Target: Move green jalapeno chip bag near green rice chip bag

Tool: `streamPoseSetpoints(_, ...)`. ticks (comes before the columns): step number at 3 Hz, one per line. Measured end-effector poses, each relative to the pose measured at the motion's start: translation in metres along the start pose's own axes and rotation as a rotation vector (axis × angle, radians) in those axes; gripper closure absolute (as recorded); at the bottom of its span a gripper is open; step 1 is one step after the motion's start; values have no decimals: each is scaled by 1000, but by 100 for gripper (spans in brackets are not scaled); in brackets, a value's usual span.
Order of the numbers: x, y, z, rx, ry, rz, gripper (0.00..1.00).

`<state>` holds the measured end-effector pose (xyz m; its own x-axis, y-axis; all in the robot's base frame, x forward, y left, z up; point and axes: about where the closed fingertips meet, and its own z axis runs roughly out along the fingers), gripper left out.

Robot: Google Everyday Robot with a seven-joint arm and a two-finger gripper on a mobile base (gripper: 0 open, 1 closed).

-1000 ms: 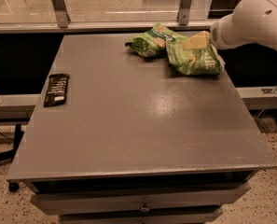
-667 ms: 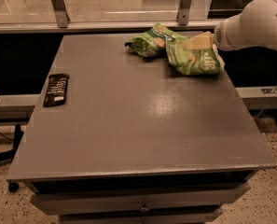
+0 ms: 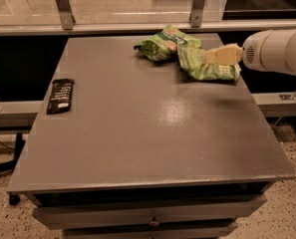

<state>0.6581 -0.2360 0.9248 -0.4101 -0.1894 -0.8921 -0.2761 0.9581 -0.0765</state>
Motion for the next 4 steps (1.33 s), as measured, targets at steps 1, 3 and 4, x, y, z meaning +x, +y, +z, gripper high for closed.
streamPoseSetpoints(1, 11, 2, 1, -74, -42, 64, 0)
streamPoseSetpoints(3, 32, 5, -44, -313, -124, 91, 0)
streamPoseSetpoints(4, 44, -13, -76, -295, -143, 14, 0)
